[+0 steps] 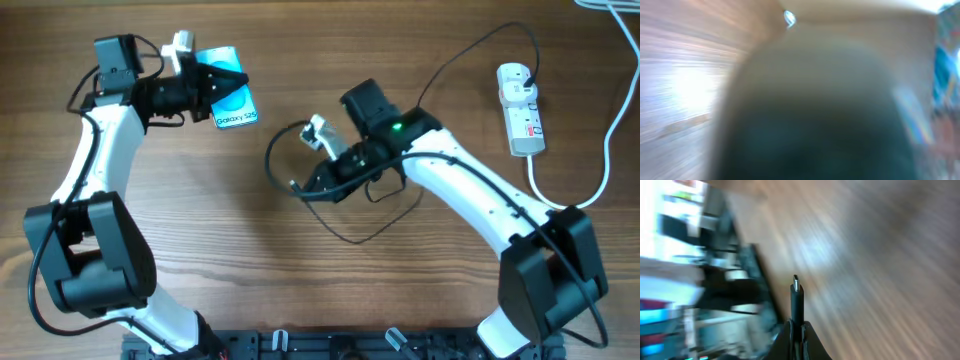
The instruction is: Plug charger to phone and switch on socket
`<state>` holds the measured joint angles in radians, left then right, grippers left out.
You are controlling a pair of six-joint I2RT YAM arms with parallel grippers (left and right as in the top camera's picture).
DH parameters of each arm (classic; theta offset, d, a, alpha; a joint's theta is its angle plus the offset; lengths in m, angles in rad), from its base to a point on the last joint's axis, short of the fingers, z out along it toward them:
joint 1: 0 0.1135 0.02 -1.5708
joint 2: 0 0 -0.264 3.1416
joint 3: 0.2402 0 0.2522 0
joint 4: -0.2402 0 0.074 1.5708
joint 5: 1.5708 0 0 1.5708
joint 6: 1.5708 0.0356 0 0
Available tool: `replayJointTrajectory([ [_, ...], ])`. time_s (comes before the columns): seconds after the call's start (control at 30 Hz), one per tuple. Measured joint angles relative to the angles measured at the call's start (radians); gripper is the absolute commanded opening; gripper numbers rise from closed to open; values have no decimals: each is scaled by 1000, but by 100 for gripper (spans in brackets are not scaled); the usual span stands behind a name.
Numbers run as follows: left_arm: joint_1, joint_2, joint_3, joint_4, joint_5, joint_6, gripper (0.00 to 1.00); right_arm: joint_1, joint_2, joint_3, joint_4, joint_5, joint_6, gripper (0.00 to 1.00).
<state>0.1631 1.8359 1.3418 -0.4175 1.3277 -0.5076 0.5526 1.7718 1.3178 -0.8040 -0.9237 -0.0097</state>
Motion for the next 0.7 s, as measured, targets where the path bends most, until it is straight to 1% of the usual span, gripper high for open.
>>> replayJointTrajectory([
  [0.1,-47,0,0,96,113,26,4,-42,0,-1,52,-212,0,4],
  [0.17,-86,0,0,117,159,32,4,-67,0,-1,65,-302,1,4],
  [0.3,-125,0,0,146,198,36,4,-113,0,-1,94,-395,1,4],
  [0.4,-127,0,0,148,206,32,4,-124,0,-1,171,-459,18,4],
  [0.47,-137,0,0,150,187,-16,4,-124,0,-2,234,-475,64,4],
  [0.53,-151,0,0,150,122,-89,4,-124,0,-2,276,-483,114,4],
  [0.6,-165,0,0,163,52,-174,4,-124,0,-2,279,-483,143,4],
  [0.7,-184,0,0,233,-2,-256,4,-124,0,-2,290,-481,191,4],
])
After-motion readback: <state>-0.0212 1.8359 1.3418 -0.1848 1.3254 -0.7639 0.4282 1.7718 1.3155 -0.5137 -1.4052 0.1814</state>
